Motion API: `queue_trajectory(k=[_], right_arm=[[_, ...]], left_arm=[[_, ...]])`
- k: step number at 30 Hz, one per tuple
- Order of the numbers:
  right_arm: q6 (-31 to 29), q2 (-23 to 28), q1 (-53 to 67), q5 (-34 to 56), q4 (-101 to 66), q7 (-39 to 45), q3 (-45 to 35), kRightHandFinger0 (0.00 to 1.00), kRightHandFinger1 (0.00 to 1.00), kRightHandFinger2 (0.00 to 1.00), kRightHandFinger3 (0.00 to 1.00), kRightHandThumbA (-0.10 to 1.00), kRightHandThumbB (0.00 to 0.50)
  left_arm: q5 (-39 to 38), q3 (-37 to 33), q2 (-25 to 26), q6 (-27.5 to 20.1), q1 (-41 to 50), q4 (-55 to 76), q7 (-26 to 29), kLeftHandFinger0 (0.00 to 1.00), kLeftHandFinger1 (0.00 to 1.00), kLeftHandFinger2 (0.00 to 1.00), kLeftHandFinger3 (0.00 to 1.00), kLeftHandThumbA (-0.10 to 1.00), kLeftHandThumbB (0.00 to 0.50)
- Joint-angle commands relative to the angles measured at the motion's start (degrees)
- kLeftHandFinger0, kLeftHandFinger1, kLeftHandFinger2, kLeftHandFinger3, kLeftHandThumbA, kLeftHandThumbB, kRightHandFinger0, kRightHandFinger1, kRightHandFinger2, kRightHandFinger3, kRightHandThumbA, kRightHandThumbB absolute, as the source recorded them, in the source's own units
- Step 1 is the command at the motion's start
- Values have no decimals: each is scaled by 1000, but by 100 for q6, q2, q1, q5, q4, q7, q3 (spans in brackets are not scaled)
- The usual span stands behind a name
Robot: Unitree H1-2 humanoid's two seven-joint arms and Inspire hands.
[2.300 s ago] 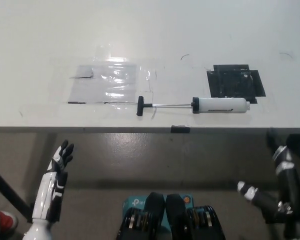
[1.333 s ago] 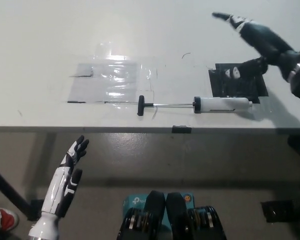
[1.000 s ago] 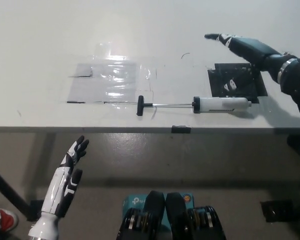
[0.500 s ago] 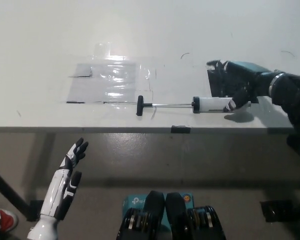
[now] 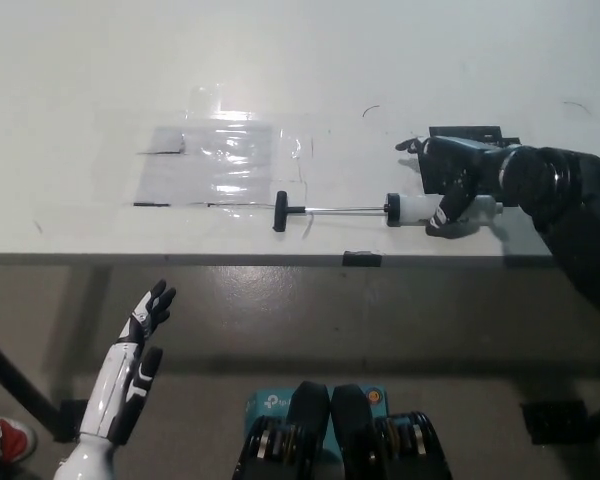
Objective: The robot uses right hand to pick up a small white air pumper and uses its left hand to compress it, and then puts it on the desk
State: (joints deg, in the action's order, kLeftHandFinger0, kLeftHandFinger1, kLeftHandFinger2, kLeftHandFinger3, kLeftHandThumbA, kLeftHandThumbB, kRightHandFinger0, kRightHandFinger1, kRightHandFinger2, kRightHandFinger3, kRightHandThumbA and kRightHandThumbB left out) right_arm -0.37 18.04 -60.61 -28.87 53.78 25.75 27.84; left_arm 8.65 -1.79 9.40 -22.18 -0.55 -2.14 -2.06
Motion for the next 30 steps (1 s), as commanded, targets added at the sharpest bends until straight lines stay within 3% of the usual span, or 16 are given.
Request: queue_trajectory(k=[1,6,12,16,17,18,19,20,21,22,23,26,27,28,29,30], right_arm=[[-258,-36,-439,-49,81,-288,-64,1000,1000,1000,1000,1000,450],[-126,-76,-515,7,270,-155,-98,1000,1000,1000,1000,1000,479],[-5,-111,-588,-83,611,35,26,1000,1000,1000,1000,962,459],[-141,-183,-555,-377,1034,-116,361,1000,1000,1000,1000,837,491],[-134,-221,-524,-427,1218,-165,447,975,1000,1000,1000,593,422],[-127,-246,-502,-464,1305,-238,509,908,961,933,904,454,370],[-156,-278,-433,-589,1392,-447,633,623,641,571,547,85,230],[-212,-308,-357,-745,1486,-726,792,399,507,516,470,-63,273],[-206,-332,-124,-1111,1503,-1211,1135,16,85,268,423,-99,241],[-209,-339,-96,-1130,1537,-1311,1198,1,46,304,418,-100,231],[-265,-361,20,-1075,1619,-1503,1207,0,126,402,481,-100,211],[-558,-342,143,-1000,1802,-1917,1208,564,638,765,733,-100,185],[-613,-342,133,-972,1857,-1983,1190,645,704,796,736,-100,197],[-667,-329,146,-921,1842,-2063,1138,431,527,622,607,-100,203],[-690,-335,141,-922,1870,-2097,1134,384,499,600,594,-100,202],[-737,-316,155,-855,1831,-2131,1059,84,241,392,448,-100,185]], left_arm=[[-2,16,94,-78,43,212,-37,1000,1000,1000,1000,1000,283],[-17,15,111,-81,50,199,-53,1000,1000,1000,1000,1000,272],[-79,31,98,-45,55,225,-53,1000,1000,1000,1000,1000,259],[-37,59,77,-42,34,199,-2,1000,1000,1000,1000,1000,277],[-34,64,83,-12,-24,197,-8,1000,1000,1000,1000,1000,290],[-31,67,77,-7,-25,198,-4,1000,1000,1000,1000,1000,298],[-34,75,71,-3,-30,202,5,1000,1000,1000,1000,1000,307],[-40,87,62,2,-44,207,14,1000,1000,1000,1000,1000,308],[-79,101,73,16,-61,235,0,1000,1000,1000,1000,1000,316],[-93,108,81,20,-84,241,-9,1000,1000,1000,1000,1000,316],[-89,127,83,80,-102,257,-3,1000,1000,1000,1000,1000,324],[-130,160,96,97,-205,217,-19,1000,1000,1000,1000,1000,319],[-134,165,95,90,-224,208,-24,1000,1000,1000,1000,1000,316],[-144,168,95,79,-242,200,-38,1000,1000,1000,1000,1000,315],[-145,171,93,78,-243,199,-43,1000,1000,1000,1000,1000,314],[-156,177,85,62,-243,193,-38,1000,1000,1000,1000,1000,304]])
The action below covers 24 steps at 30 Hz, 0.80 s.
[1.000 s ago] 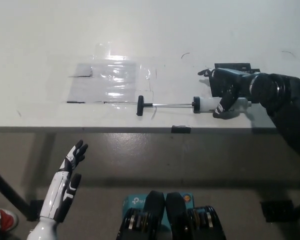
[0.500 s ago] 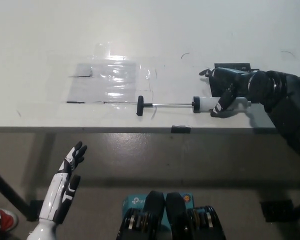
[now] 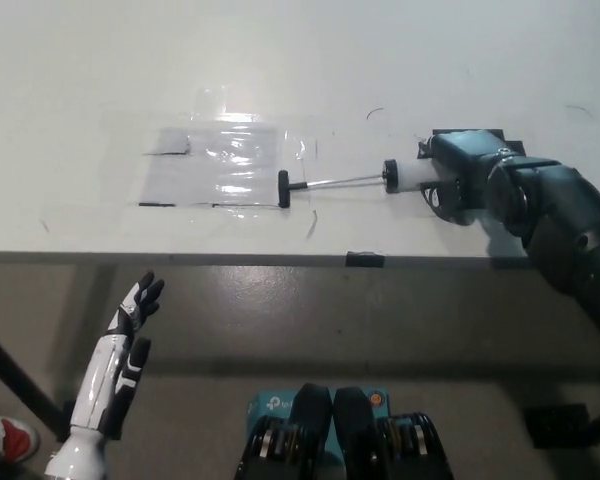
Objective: The robot uses right hand to pick up a small white air pumper and uses its left hand to compress it, and then puts it on the desk
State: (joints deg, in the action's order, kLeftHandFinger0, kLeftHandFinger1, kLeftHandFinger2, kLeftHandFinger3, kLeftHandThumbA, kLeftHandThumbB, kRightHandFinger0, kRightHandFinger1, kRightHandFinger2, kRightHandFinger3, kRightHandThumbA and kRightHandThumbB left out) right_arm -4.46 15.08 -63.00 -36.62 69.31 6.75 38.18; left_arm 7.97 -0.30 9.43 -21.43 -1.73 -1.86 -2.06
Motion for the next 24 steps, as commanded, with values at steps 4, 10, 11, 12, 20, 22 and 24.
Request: queue_trajectory(k=[4,10,11,12,20,22,24], right_arm=[[-436,-24,333,-27,360,-365,-65,0,241,777,545,-100,166],[-577,9,290,29,335,-367,-163,0,389,888,840,-100,164],[-596,16,289,50,318,-368,-196,0,450,941,921,-100,158],[-615,22,288,47,313,-390,-211,0,540,965,999,-100,153],[-996,164,180,238,171,-836,-599,1,563,919,888,-100,132],[-1096,198,142,612,44,-538,-984,3,583,890,947,-100,89],[-1147,203,108,849,-20,-184,-1278,28,539,828,903,-100,93]], left_arm=[[-142,67,74,-101,-212,82,-11,1000,1000,1000,1000,1000,280],[-91,89,75,-23,-231,112,10,1000,1000,1000,1000,1000,287],[-107,90,72,-12,-224,130,3,1000,1000,1000,1000,1000,285],[-90,88,71,5,-218,156,5,1000,1000,1000,1000,1000,278],[-121,71,85,0,-305,135,-29,1000,1000,1000,1000,1000,263],[-114,72,82,3,-324,123,-22,1000,1000,1000,1000,1000,259],[-82,67,86,-14,-317,107,-14,1000,1000,1000,1000,1000,249]])
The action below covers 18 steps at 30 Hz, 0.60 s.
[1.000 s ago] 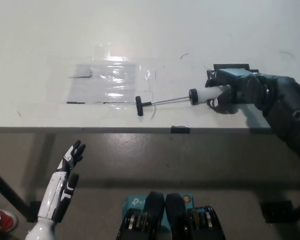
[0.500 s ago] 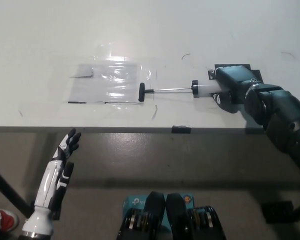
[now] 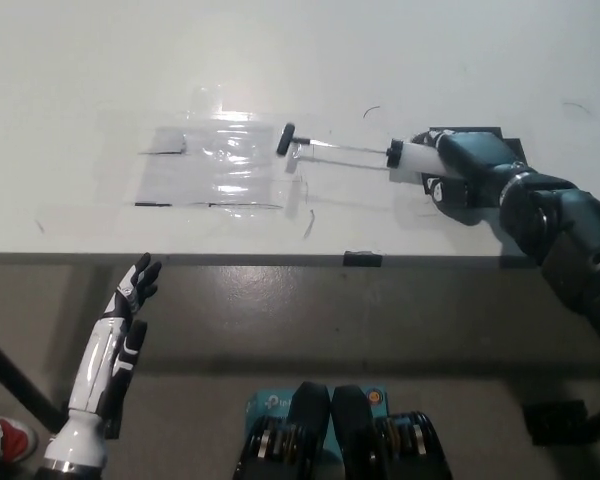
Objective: The robot uses right hand to pick up a small white air pumper and uses its left hand to compress it, and then puts it on the desk
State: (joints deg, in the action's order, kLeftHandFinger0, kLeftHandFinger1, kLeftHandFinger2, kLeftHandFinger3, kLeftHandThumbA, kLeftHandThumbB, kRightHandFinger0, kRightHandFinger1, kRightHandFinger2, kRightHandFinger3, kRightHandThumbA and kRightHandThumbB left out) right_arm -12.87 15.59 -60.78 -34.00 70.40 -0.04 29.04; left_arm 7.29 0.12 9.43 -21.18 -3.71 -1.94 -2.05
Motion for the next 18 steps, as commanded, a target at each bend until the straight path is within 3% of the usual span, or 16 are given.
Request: queue_trajectory(k=[1,5,9,13,18], right_arm=[[-261,159,-154,631,-168,706,-447,55,563,843,906,-100,115],[-132,203,-270,655,-319,1295,-536,140,625,859,865,-100,175],[141,275,-342,705,-467,1796,-556,201,678,897,871,-100,188],[538,317,-394,952,-634,2346,-751,201,656,890,872,-100,164],[981,433,-364,1046,-1121,2822,-836,162,634,904,951,-100,144]], left_arm=[[-10,27,82,-53,-119,98,-8,1000,1000,1000,1000,1000,251],[-71,31,59,-14,-95,129,-16,1000,1000,1000,1000,1000,250],[-10,22,50,18,-84,182,0,1000,1000,1000,1000,1000,240],[-1,18,51,54,-87,212,-5,1000,1000,1000,1000,1000,247],[-59,29,31,45,-125,240,3,1000,1000,1000,1000,1000,234]])
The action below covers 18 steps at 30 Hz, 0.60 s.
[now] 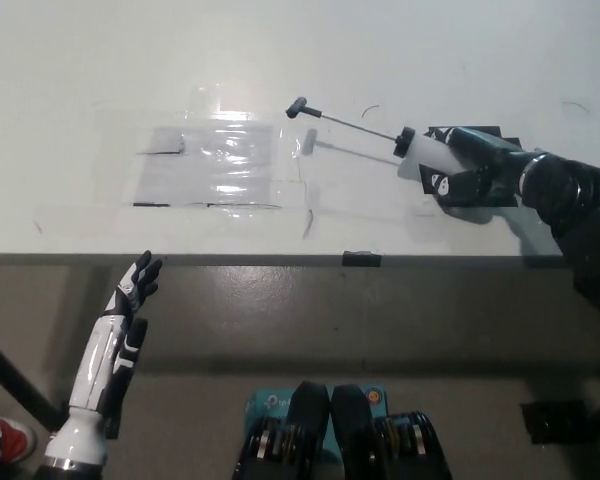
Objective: The robot uses right hand to pick up a small white air pumper and uses its left hand to compress it, and then puts it on the desk
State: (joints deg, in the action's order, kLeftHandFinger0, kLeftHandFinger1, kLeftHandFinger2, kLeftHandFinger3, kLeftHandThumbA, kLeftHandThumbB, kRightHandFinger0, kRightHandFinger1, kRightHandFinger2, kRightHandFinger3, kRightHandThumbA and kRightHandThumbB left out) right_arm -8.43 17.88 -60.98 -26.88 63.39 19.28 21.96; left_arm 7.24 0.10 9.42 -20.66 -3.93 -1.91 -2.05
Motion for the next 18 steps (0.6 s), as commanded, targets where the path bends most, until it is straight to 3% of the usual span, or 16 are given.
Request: queue_trajectory(k=[1,8,14,18], right_arm=[[634,238,-318,325,-588,995,-119,152,629,903,966,-100,137],[1119,405,-111,394,-1440,1572,-122,143,617,898,1000,-100,139],[1459,558,-1,320,-2155,2038,10,132,599,895,1000,-100,133],[1771,640,90,432,-2543,2381,-39,119,579,869,970,-100,136]], left_arm=[[-82,41,37,0,-121,270,-3,1000,1000,1000,1000,1000,238],[-446,147,83,300,-336,698,-62,1000,1000,1000,1000,1000,242],[-834,349,153,610,-795,1025,-60,1000,1000,1000,1000,1000,220],[-1210,557,248,956,-1181,1252,-120,1000,1000,1000,1000,1000,177]])
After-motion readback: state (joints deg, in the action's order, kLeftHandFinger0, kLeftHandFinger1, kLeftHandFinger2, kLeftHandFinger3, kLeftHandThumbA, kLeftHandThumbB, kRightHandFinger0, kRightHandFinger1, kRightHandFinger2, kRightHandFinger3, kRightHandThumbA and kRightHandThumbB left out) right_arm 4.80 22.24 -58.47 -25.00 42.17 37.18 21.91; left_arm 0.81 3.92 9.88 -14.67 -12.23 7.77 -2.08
